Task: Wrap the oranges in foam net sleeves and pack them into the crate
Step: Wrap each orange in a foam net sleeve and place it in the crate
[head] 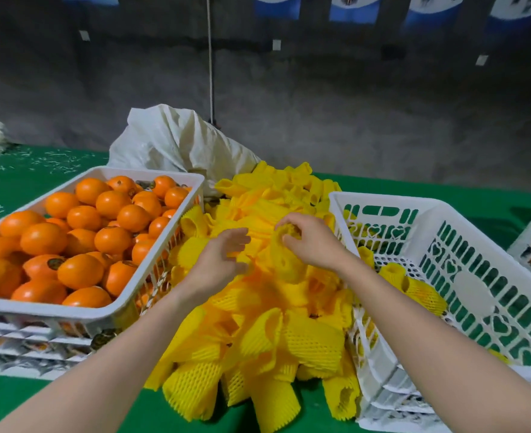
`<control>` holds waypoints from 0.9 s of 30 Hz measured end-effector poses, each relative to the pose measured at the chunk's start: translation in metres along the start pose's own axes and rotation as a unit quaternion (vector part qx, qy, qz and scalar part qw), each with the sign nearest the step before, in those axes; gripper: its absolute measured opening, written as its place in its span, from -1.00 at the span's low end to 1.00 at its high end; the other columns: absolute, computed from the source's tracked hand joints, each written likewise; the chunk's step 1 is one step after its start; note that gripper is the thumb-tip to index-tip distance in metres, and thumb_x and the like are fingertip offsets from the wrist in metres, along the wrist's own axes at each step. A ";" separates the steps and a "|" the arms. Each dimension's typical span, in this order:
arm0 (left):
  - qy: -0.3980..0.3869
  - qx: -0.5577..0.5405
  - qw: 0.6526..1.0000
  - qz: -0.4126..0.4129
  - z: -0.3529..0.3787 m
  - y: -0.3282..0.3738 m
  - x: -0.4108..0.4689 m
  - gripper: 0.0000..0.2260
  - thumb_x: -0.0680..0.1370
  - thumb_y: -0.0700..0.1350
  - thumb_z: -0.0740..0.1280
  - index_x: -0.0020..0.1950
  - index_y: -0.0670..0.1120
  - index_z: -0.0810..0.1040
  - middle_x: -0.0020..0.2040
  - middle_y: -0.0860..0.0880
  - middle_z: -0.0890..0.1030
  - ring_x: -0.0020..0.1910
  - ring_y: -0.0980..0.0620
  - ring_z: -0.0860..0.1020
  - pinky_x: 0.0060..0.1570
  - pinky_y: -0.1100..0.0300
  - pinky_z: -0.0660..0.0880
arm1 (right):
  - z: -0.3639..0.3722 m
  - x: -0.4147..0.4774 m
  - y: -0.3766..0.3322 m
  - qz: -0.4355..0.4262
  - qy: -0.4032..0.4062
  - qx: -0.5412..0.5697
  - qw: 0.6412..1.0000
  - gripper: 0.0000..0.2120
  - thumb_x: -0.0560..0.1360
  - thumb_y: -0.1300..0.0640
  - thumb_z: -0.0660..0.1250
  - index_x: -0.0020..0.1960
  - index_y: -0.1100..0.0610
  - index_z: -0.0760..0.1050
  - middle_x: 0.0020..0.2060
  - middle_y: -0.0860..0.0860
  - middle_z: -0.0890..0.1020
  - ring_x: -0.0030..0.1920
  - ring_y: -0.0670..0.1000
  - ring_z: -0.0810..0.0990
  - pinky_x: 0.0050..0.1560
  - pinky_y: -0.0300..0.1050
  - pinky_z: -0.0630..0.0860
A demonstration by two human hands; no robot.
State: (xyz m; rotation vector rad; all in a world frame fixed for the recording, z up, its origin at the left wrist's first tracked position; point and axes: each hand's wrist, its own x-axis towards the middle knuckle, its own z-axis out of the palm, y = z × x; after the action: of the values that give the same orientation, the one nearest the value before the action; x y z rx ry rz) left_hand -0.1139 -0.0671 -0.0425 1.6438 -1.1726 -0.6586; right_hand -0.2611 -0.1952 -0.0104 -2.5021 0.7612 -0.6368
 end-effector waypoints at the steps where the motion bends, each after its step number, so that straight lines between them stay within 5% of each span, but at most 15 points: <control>1: -0.047 0.002 0.999 0.005 -0.003 0.002 -0.001 -0.35 0.45 -0.34 0.43 0.47 -0.04 0.27 0.28 0.08 0.42 0.31 0.08 0.37 0.15 0.16 0.38 | -0.002 0.001 -0.010 0.002 0.019 0.080 0.997 -0.80 0.50 0.29 0.28 0.10 0.18 0.56 -0.13 0.02 0.56 -0.25 -0.07 0.47 -0.23 -0.23 0.39; 3: -0.118 -0.025 0.993 0.009 -0.006 0.007 -0.005 -0.24 0.40 -0.22 0.51 0.49 0.05 0.22 0.33 0.17 0.38 0.32 0.20 0.36 0.15 0.25 0.39 | 0.000 0.001 -0.027 0.023 0.026 0.207 0.978 -0.82 0.53 0.33 0.25 0.09 0.23 0.55 -0.07 0.06 0.58 -0.15 -0.05 0.51 -0.16 -0.23 0.44; 5: -0.119 -0.087 0.989 0.012 -0.007 0.010 -0.011 -0.42 0.37 -0.17 0.53 0.31 0.12 0.40 0.19 0.22 0.53 0.14 0.30 0.52 -0.01 0.36 0.48 | 0.011 0.001 -0.038 0.052 0.041 0.289 0.955 -0.84 0.54 0.35 0.23 0.06 0.25 0.54 -0.04 0.18 0.60 -0.07 0.05 0.54 -0.07 -0.06 0.50; 7: -0.053 -0.125 0.991 0.001 -0.010 0.010 -0.014 -0.68 0.40 -0.17 0.50 0.11 0.03 0.55 0.01 0.10 0.65 0.00 0.13 0.62 -0.14 0.27 0.56 | 0.023 0.001 -0.045 0.070 0.076 0.304 0.947 -0.86 0.54 0.37 0.23 0.01 0.22 0.54 -0.03 0.23 0.62 -0.07 0.07 0.55 -0.07 0.01 0.50; 9: 0.036 -0.139 0.989 -0.018 -0.018 0.005 -0.014 -0.86 0.44 -0.20 0.47 -0.03 -0.05 0.61 -0.09 -0.01 0.69 -0.06 -0.03 0.64 -0.09 0.06 0.56 | 0.034 0.002 -0.047 0.074 0.113 0.276 0.952 -0.82 0.52 0.37 0.26 -0.05 0.13 0.53 -0.12 0.04 0.63 -0.15 -0.03 0.56 -0.12 -0.09 0.49; 12: 0.136 -0.135 0.981 -0.025 -0.036 -0.006 -0.013 -0.85 0.44 -0.23 0.47 -0.16 -0.10 0.50 -0.20 -0.07 0.59 -0.23 -0.05 0.56 -0.26 0.01 0.48 | 0.048 0.005 -0.057 0.072 0.137 0.240 0.958 -0.84 0.50 0.29 0.32 0.04 0.10 0.49 -0.09 -0.21 0.51 -0.09 -0.23 0.48 -0.10 -0.27 0.43; 18: 0.139 -0.027 0.990 0.025 -0.061 -0.022 -0.015 -0.63 0.40 -0.31 0.46 -0.25 -0.04 0.26 -0.31 -0.01 0.32 -0.37 0.05 0.28 -0.43 0.17 0.23 | 0.069 0.007 -0.090 -0.014 0.135 0.102 0.985 -0.78 0.45 0.02 0.41 0.01 0.13 0.56 -0.02 -0.01 0.53 0.09 -0.06 0.43 0.11 -0.23 0.34; 22: 0.166 0.045 0.984 0.054 -0.069 -0.027 -0.016 -0.59 0.36 -0.25 0.52 -0.21 -0.04 0.26 -0.32 0.03 0.33 -0.42 0.07 0.23 -0.48 0.23 0.17 | 0.080 0.009 -0.104 -0.057 0.196 -0.008 0.979 -0.68 0.31 0.05 0.54 -0.27 0.23 0.46 -0.25 0.06 0.47 -0.13 0.02 0.39 -0.11 -0.23 0.24; 27: 0.189 0.055 0.979 0.053 -0.073 -0.030 -0.015 -0.67 0.41 -0.13 0.49 0.07 -0.10 0.44 -0.09 -0.01 0.50 -0.22 -0.04 0.47 -0.34 0.18 0.31 | 0.084 0.007 -0.107 -0.031 0.195 0.093 0.976 -0.84 0.38 0.18 0.48 -0.15 0.17 0.50 -0.28 -0.10 0.53 -0.24 -0.18 0.47 -0.20 -0.42 0.34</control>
State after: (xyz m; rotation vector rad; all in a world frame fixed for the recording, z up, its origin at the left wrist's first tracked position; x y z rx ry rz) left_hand -0.0469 -0.0228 -0.0436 1.6941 -1.0213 -0.2018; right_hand -0.1684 -0.0961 -0.0180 -2.2616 0.7199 -1.1867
